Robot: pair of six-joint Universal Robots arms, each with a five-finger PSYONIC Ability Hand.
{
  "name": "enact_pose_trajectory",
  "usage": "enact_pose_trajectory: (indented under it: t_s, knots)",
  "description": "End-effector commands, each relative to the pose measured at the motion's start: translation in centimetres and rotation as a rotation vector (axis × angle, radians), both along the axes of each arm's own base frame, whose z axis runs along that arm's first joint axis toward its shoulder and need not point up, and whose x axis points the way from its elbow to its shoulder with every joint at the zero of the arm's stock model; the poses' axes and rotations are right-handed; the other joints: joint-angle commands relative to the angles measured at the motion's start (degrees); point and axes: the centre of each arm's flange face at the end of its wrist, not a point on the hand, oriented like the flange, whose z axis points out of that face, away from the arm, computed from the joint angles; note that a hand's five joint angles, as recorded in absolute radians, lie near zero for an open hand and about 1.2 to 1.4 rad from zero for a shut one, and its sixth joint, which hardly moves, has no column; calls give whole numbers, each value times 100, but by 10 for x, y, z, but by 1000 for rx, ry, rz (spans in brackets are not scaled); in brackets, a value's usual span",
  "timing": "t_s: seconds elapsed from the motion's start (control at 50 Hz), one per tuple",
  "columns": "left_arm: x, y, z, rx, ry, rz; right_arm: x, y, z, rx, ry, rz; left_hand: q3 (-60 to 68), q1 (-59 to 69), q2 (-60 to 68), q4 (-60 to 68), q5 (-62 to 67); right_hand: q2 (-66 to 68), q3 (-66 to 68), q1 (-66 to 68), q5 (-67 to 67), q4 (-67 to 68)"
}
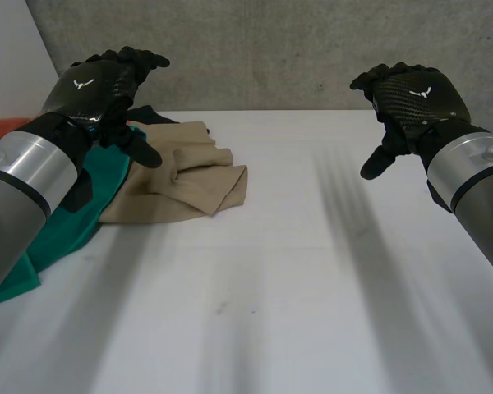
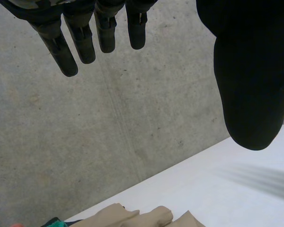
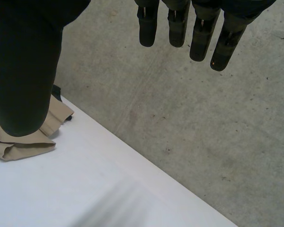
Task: Fold the laundry.
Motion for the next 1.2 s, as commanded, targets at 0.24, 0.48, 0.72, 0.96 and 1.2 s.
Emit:
enact_pose_trajectory:
  t_s: [0.24,0.48,0.72,0.96,1.2]
  knots:
    - [29,-51,-27,-34,-124,139,1,0,-3,7,3,3,-128,-130,-105,-94,-191,-274,-238,-143,-362,-349]
    - [82,-140,-113,-108,-507,326,1,0,-6,16,9,6,-77,-79,-55,-43,-140,-274,-238,-143,-362,-349]
    - [149,-205,-188,-63,-738,490,2,1,-10,26,13,9,709,707,732,743,646,-274,-238,-143,-362,-349]
    - [108,-183,-124,-161,-568,450,2,1,-10,26,13,8,6800,6798,6823,6834,6737,-274,-238,-143,-362,-349]
    - [-5,-61,-6,-274,-83,117,0,0,-6,2,39,0,6800,6798,6823,6834,6737,-274,-238,-143,-362,-349]
